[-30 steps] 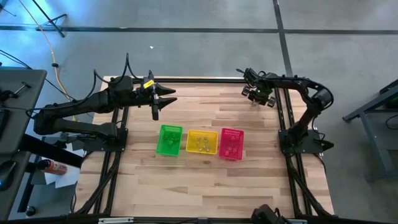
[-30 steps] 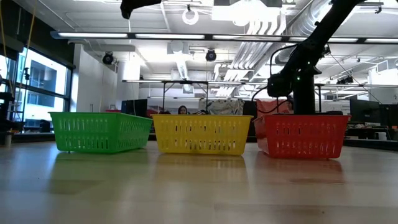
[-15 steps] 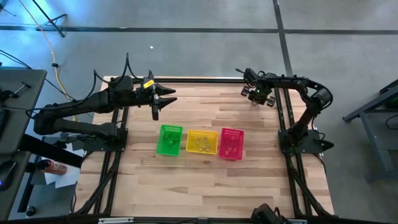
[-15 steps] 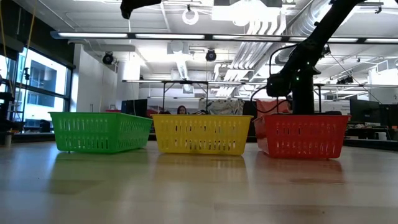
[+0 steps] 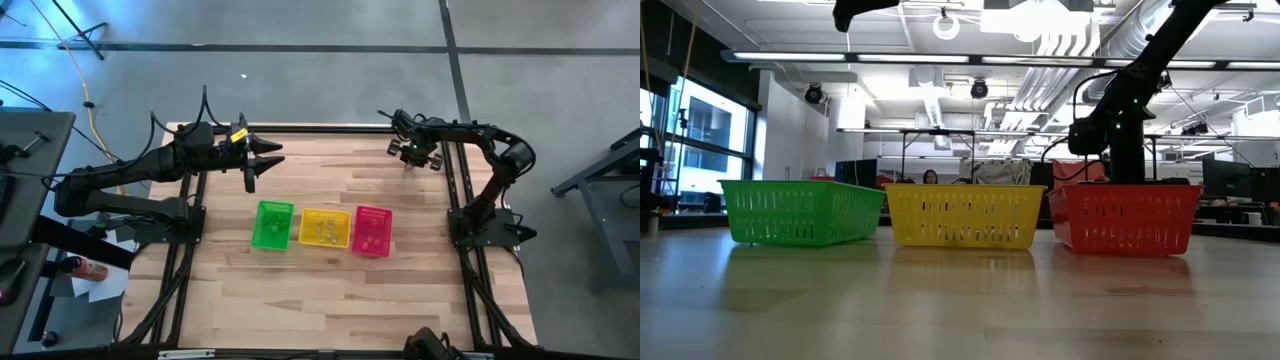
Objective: Sort Halloween decoration
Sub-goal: Put the white skull toy into the yellow basket
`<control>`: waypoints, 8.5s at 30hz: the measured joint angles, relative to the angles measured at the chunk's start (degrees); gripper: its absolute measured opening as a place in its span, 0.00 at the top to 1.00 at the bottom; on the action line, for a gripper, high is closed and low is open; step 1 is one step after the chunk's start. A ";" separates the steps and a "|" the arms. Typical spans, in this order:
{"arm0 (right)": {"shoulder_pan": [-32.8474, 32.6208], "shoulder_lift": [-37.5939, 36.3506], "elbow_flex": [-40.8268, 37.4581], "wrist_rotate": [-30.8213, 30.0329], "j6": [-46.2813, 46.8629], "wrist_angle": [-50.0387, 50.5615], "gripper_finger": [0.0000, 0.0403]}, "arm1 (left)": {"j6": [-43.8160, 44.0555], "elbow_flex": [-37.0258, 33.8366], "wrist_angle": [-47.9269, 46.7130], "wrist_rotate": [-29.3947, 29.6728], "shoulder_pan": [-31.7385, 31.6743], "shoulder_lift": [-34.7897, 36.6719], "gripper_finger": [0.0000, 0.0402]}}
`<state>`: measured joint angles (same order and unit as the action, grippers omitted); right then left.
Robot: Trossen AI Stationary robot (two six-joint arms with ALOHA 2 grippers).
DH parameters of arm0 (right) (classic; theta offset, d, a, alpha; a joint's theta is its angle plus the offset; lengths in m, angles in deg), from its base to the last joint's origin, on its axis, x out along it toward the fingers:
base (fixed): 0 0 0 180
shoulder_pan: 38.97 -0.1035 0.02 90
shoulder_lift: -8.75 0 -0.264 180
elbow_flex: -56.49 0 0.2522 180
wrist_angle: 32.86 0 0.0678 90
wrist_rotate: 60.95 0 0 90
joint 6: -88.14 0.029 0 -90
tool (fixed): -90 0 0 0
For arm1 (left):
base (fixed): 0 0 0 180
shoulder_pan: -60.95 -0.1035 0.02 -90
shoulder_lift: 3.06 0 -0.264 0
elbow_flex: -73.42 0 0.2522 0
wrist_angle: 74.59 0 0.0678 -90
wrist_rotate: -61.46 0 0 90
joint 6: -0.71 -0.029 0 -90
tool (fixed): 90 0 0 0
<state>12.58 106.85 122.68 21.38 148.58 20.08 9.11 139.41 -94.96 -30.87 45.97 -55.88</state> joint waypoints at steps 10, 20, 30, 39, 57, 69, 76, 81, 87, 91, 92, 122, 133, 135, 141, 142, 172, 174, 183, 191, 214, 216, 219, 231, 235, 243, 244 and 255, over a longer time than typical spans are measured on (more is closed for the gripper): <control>0.42 -3.45 -0.31 -4.77 -1.91 0.07 0.84 | 0.73 0.00 0.00 -2.02 0.04 0.00 0.61; 0.65 -10.08 -0.23 -8.39 -6.69 -2.04 0.84 | -1.14 0.00 0.92 0.98 0.02 0.00 0.61; 0.96 -18.62 -0.13 -9.35 -14.62 -11.37 0.84 | -1.03 0.00 0.90 2.80 0.00 0.00 0.61; 0.84 -25.08 -0.11 -5.85 -23.64 -21.34 0.83 | -0.98 0.00 0.90 2.80 0.00 0.00 0.61; 0.68 -27.39 -0.09 29.31 -39.23 -43.28 0.83 | 0.47 0.00 0.85 2.79 0.00 0.00 0.61; -4.65 -29.37 -0.03 35.82 -51.51 -47.38 0.83 | 0.43 0.00 0.01 2.80 0.00 -0.02 0.61; -6.91 -30.53 -0.02 38.41 -51.73 -47.51 0.83 | 0.39 0.00 -0.05 2.91 0.00 -0.02 0.61; -10.03 -31.33 -0.02 38.37 -51.68 -49.18 0.83 | 0.37 0.00 0.11 2.99 0.00 -0.04 0.61; -17.09 -31.47 -0.02 38.46 -57.71 -53.20 0.83 | 0.37 0.00 0.09 3.02 0.00 -0.04 0.61; -21.91 -31.47 -0.02 38.44 -59.21 -55.50 0.83 | 0.37 0.00 0.04 3.02 0.00 -0.04 0.61; -22.92 -31.47 -0.02 38.23 -58.90 -56.11 0.83 | 0.37 0.00 0.04 3.02 0.00 -0.04 0.61; -40.09 -31.30 -0.04 25.97 -58.66 -57.00 0.83 | -0.67 0.00 0.00 -0.70 0.00 -0.03 0.61; -40.09 -31.28 -0.04 20.90 -52.43 -57.02 0.83 | -3.73 0.00 0.05 -5.65 0.04 -0.04 0.61; -40.09 -31.28 -0.04 20.90 -51.40 -57.02 0.83 | -2.77 0.00 0.07 -5.68 0.04 -0.04 0.61; -40.78 -31.28 -0.04 20.86 -51.43 -57.02 0.83 | -1.03 0.00 0.21 -5.70 0.02 -0.04 0.61; -41.20 -31.28 -0.04 20.84 -51.43 -57.02 0.83 | -1.03 0.00 0.20 -5.70 0.02 -0.04 0.61; -49.84 -23.09 12.20 14.54 -59.62 -31.84 0.83 | -0.98 0.00 0.44 -2.23 0.00 -0.04 0.61; -49.80 -21.05 15.59 14.52 -60.57 -28.03 0.83 | -1.01 0.00 0.44 -2.05 0.00 -0.03 0.61; -49.68 -9.27 30.38 14.13 -56.82 -8.58 0.83 | -0.96 0.00 0.51 -2.01 0.00 -0.02 0.61; -49.68 1.39 36.83 14.15 -56.87 2.96 0.83 | -0.98 0.00 0.50 -1.98 0.00 -0.02 0.61; -49.68 14.64 37.11 14.28 -56.85 11.70 0.83 | -0.98 0.00 0.50 -1.95 0.00 -0.02 0.61; -49.68 15.57 37.11 14.30 -56.85 11.75 0.83 | -0.98 0.00 0.49 -1.95 0.00 -0.02 0.61; -49.67 16.86 37.11 14.69 -56.85 11.47 0.83 | -0.98 0.00 0.48 -1.95 0.00 -0.02 0.61; -49.70 19.78 37.11 15.18 -55.30 10.98 0.83 | -1.01 0.00 0.46 -1.95 0.00 -0.02 0.61; -49.70 19.78 37.11 15.18 -54.71 10.74 0.83 | -1.04 0.00 0.47 -1.95 0.02 -0.02 0.61; -49.83 22.60 37.05 15.00 -56.45 10.61 0.84 | -1.07 0.00 0.44 -1.95 0.02 -0.02 0.61; -49.83 22.60 37.07 14.99 -56.41 10.58 0.84 | -1.09 0.00 0.47 -1.95 0.02 -0.02 0.61; -49.81 23.34 37.07 13.69 -56.20 10.61 0.84 | -1.12 0.00 0.46 -1.95 0.02 -0.02 0.61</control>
<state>-37.23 130.19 159.75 35.07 92.38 30.69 7.99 139.41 -94.50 -32.82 45.99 -55.90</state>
